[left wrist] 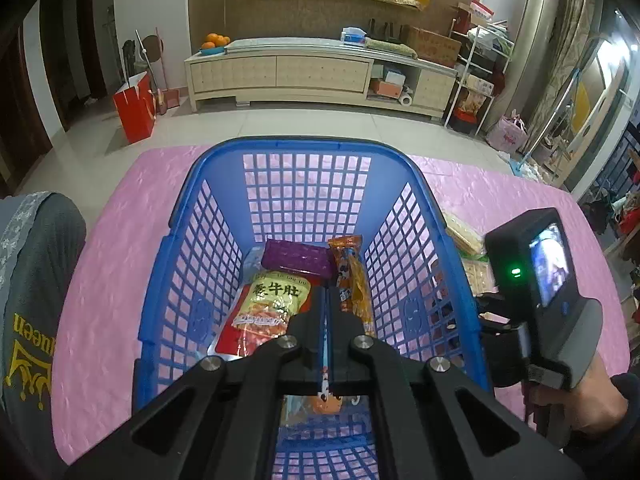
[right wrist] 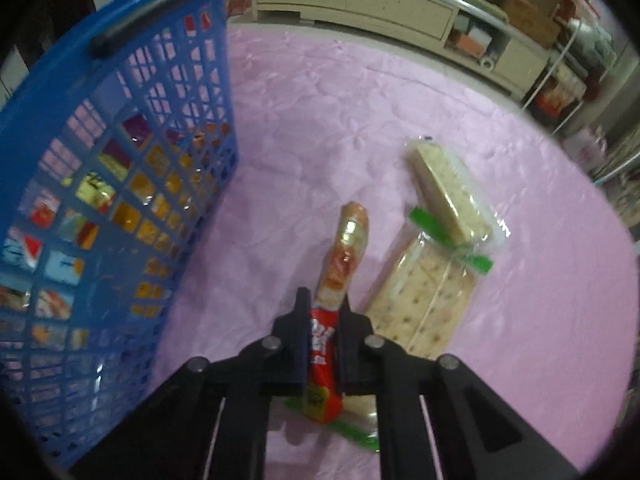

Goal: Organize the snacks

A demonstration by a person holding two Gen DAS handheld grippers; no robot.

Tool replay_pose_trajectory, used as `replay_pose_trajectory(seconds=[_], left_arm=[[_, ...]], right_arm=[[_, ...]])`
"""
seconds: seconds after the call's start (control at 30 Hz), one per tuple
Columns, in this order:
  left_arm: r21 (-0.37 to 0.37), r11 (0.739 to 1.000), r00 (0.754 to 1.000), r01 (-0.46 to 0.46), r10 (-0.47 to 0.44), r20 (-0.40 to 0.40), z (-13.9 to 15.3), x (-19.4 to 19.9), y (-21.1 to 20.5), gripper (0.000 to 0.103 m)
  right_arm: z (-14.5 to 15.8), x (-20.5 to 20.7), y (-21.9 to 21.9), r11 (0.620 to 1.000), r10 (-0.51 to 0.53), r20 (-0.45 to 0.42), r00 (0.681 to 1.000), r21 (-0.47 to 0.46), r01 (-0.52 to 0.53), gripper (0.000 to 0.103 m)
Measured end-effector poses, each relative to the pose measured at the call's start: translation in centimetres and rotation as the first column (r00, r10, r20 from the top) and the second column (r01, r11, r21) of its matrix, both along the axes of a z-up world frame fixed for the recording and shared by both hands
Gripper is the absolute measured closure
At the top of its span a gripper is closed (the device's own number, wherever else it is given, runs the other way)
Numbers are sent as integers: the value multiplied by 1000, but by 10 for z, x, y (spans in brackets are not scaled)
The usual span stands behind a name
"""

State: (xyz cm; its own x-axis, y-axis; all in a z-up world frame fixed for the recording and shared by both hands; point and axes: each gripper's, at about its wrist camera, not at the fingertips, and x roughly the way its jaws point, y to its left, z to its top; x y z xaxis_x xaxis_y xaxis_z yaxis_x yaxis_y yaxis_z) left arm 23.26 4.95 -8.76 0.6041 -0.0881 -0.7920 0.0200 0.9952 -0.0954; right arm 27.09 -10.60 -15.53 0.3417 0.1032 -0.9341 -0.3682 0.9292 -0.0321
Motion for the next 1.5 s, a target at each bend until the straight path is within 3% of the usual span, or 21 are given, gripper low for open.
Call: replay_pose_trajectory(seconds=[0.13, 0.2, 0.27, 0.33, 0.47, 0.6, 0.83, 1.1, 1.5], left_arm=[[-16, 1000, 1000, 1, -1, 0, 4, -4, 2, 103], [-41, 999, 1000, 3, -3, 8, 6, -5, 4, 95], [-41, 999, 1000, -9, 10, 23, 12, -9, 6, 64], [-34, 999, 999, -6, 8, 43, 18, -14, 8, 45], [-30, 1000, 997, 1, 1, 74, 34, -24, 12, 32], [-11, 1000, 996, -11, 12, 91, 43, -33, 21, 28], [28, 999, 996, -34, 32, 78, 44, -47, 48, 25], [31, 997, 995, -67, 64, 79, 38, -59, 82, 25], [8, 995, 994, -97, 97, 55, 17, -63, 102, 25]], right_arm=[[24, -11, -10, 996, -10, 22, 1000, 87, 8, 90], [38, -16, -10, 995, -5, 42, 999, 103, 1, 90], [58, -23, -11, 992, -5, 76, 997, 122, -4, 90], [78, -31, -8, 989, -5, 110, 994, 147, -11, 90], [116, -44, 0, 982, 21, 173, 985, 183, -53, 90], [141, -52, 12, 973, 62, 216, 974, 203, -108, 90], [147, -66, 54, 957, 147, 214, 966, 216, -193, 90], [126, -66, 95, 944, 204, 161, 966, 230, -237, 90], [96, -67, 122, 957, 239, 134, 962, 138, -257, 87]])
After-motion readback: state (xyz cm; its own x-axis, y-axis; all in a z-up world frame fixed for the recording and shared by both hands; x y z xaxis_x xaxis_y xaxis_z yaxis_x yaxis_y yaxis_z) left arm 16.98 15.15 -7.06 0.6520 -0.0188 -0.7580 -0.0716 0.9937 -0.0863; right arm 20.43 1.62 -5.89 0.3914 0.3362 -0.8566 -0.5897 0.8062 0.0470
